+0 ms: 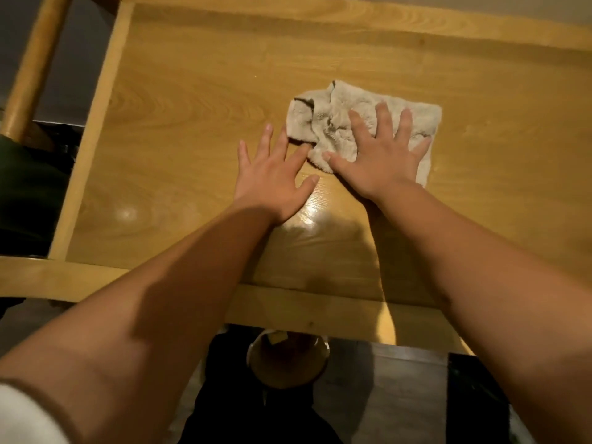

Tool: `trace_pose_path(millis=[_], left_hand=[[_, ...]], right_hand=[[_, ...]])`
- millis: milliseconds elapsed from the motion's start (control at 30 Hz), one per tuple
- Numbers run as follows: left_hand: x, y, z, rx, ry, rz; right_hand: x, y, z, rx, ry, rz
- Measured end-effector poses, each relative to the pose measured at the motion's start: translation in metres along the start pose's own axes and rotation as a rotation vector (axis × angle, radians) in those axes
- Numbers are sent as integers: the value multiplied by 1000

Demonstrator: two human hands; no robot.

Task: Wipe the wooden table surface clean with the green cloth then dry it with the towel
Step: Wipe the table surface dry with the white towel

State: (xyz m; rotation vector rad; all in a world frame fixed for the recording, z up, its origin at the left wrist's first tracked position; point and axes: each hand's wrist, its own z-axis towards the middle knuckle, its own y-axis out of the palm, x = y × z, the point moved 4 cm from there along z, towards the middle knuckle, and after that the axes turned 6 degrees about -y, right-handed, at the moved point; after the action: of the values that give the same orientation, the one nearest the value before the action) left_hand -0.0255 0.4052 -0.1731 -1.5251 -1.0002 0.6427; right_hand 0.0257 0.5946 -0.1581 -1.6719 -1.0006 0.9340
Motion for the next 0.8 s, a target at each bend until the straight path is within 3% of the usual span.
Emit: trace_pose_path(millis=[333,600,700,800], left_hand=[[-1,0,3,-48,10,103],[1,-4,3,-105,-36,36],[25,-10,8,-155,-123,-48],[66,-5,2,-124,-52,-50]], right_hand=[[2,36,-139,12,-42,7],[14,62,-236,-23,-100,-58],[12,58,-236,-34,-40,-1],[-2,55,-234,34,90,145]])
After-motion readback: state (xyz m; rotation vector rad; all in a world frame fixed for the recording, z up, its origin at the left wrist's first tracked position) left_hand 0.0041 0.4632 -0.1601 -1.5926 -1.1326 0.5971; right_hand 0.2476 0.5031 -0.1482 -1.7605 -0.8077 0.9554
